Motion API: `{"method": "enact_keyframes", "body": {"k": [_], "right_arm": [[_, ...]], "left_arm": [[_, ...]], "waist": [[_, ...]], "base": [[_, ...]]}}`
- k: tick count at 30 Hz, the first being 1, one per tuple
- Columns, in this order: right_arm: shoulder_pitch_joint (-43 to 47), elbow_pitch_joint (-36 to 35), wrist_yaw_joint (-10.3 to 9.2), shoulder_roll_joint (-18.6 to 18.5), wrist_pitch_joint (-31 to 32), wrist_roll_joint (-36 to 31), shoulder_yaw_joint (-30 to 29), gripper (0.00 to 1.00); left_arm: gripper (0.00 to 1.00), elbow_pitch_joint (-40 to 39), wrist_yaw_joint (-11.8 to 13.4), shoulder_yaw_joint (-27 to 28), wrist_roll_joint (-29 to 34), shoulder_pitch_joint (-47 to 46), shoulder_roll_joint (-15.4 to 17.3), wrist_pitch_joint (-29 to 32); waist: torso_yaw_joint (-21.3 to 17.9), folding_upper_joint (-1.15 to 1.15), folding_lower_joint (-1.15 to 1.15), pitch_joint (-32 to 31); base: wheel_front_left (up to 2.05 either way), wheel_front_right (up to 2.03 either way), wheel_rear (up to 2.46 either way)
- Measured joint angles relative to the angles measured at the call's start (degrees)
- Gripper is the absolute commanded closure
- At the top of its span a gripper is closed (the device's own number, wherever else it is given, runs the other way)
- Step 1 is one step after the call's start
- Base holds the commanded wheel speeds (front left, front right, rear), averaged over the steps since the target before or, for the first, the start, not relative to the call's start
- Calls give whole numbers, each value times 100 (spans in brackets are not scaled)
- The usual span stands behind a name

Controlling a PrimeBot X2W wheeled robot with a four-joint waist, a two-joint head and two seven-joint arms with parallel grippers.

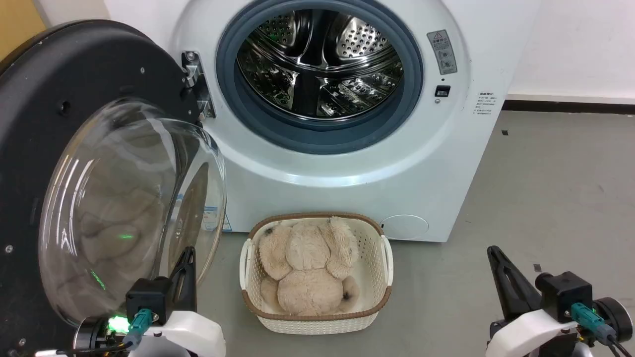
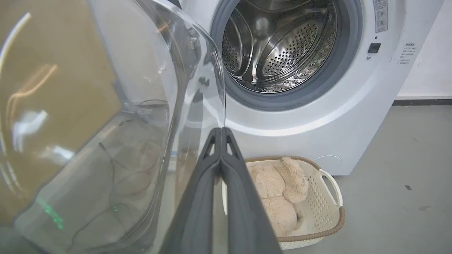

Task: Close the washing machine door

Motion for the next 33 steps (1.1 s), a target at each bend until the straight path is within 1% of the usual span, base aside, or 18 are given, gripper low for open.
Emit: {"method": "enact_keyframes", "body": {"k": [6, 7, 23, 33], "right_arm": [[0, 0, 0, 0, 0, 0, 2, 100], [2, 1, 0, 0, 0, 2, 1, 0], [3, 14, 0, 0, -97, 77, -13, 0], [7, 14, 0, 0, -222, 147, -13, 0]], "left_arm": [[100, 0, 0, 3, 0, 0, 0, -1], [0, -1, 3, 0, 0, 2, 0, -1], [0, 36, 37, -103, -1, 3, 0, -107], [0, 57, 83, -190, -3, 3, 0, -218]], "waist": [[0, 0, 0, 0], [0, 0, 0, 0], [14, 0, 0, 3], [119, 0, 0, -3]], "base": [[0, 0, 0], [0, 0, 0], [0, 0, 0], [0, 0, 0]]}}
